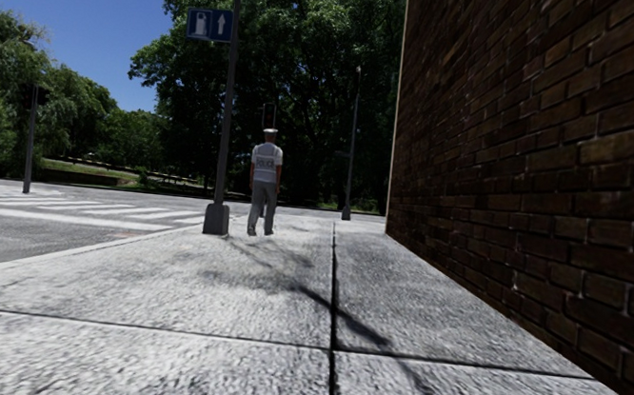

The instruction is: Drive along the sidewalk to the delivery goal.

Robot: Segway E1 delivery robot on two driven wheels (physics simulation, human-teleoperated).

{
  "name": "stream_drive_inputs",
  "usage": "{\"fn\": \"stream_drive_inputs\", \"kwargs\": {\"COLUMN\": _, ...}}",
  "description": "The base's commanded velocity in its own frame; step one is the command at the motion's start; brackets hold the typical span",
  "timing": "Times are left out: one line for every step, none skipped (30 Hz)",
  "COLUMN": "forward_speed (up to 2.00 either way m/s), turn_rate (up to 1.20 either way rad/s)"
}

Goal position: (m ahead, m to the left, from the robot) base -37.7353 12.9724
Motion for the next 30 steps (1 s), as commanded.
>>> {"fn": "stream_drive_inputs", "kwargs": {"forward_speed": 2.00, "turn_rate": 0.00}}
{"fn": "stream_drive_inputs", "kwargs": {"forward_speed": 2.00, "turn_rate": 0.00}}
{"fn": "stream_drive_inputs", "kwargs": {"forward_speed": 2.00, "turn_rate": 0.00}}
{"fn": "stream_drive_inputs", "kwargs": {"forward_speed": 2.00, "turn_rate": 0.00}}
{"fn": "stream_drive_inputs", "kwargs": {"forward_speed": 2.00, "turn_rate": 0.00}}
{"fn": "stream_drive_inputs", "kwargs": {"forward_speed": 2.00, "turn_rate": 0.00}}
{"fn": "stream_drive_inputs", "kwargs": {"forward_speed": 2.00, "turn_rate": 0.00}}
{"fn": "stream_drive_inputs", "kwargs": {"forward_speed": 2.00, "turn_rate": 0.00}}
{"fn": "stream_drive_inputs", "kwargs": {"forward_speed": 2.00, "turn_rate": 0.00}}
{"fn": "stream_drive_inputs", "kwargs": {"forward_speed": 2.00, "turn_rate": 0.00}}
{"fn": "stream_drive_inputs", "kwargs": {"forward_speed": 2.00, "turn_rate": 0.00}}
{"fn": "stream_drive_inputs", "kwargs": {"forward_speed": 2.00, "turn_rate": 0.00}}
{"fn": "stream_drive_inputs", "kwargs": {"forward_speed": 2.00, "turn_rate": 0.00}}
{"fn": "stream_drive_inputs", "kwargs": {"forward_speed": 2.00, "turn_rate": 0.00}}
{"fn": "stream_drive_inputs", "kwargs": {"forward_speed": 2.00, "turn_rate": 0.00}}
{"fn": "stream_drive_inputs", "kwargs": {"forward_speed": 2.00, "turn_rate": 0.00}}
{"fn": "stream_drive_inputs", "kwargs": {"forward_speed": 2.00, "turn_rate": 0.00}}
{"fn": "stream_drive_inputs", "kwargs": {"forward_speed": 2.00, "turn_rate": 0.00}}
{"fn": "stream_drive_inputs", "kwargs": {"forward_speed": 2.00, "turn_rate": 0.00}}
{"fn": "stream_drive_inputs", "kwargs": {"forward_speed": 2.00, "turn_rate": 0.00}}
{"fn": "stream_drive_inputs", "kwargs": {"forward_speed": 2.00, "turn_rate": 0.00}}
{"fn": "stream_drive_inputs", "kwargs": {"forward_speed": 2.00, "turn_rate": 0.00}}
{"fn": "stream_drive_inputs", "kwargs": {"forward_speed": 2.00, "turn_rate": 0.00}}
{"fn": "stream_drive_inputs", "kwargs": {"forward_speed": 2.00, "turn_rate": 0.00}}
{"fn": "stream_drive_inputs", "kwargs": {"forward_speed": 2.00, "turn_rate": 0.00}}
{"fn": "stream_drive_inputs", "kwargs": {"forward_speed": 2.00, "turn_rate": 0.00}}
{"fn": "stream_drive_inputs", "kwargs": {"forward_speed": 2.00, "turn_rate": 0.00}}
{"fn": "stream_drive_inputs", "kwargs": {"forward_speed": 2.00, "turn_rate": 0.00}}
{"fn": "stream_drive_inputs", "kwargs": {"forward_speed": 2.00, "turn_rate": 0.00}}
{"fn": "stream_drive_inputs", "kwargs": {"forward_speed": 2.00, "turn_rate": 0.00}}
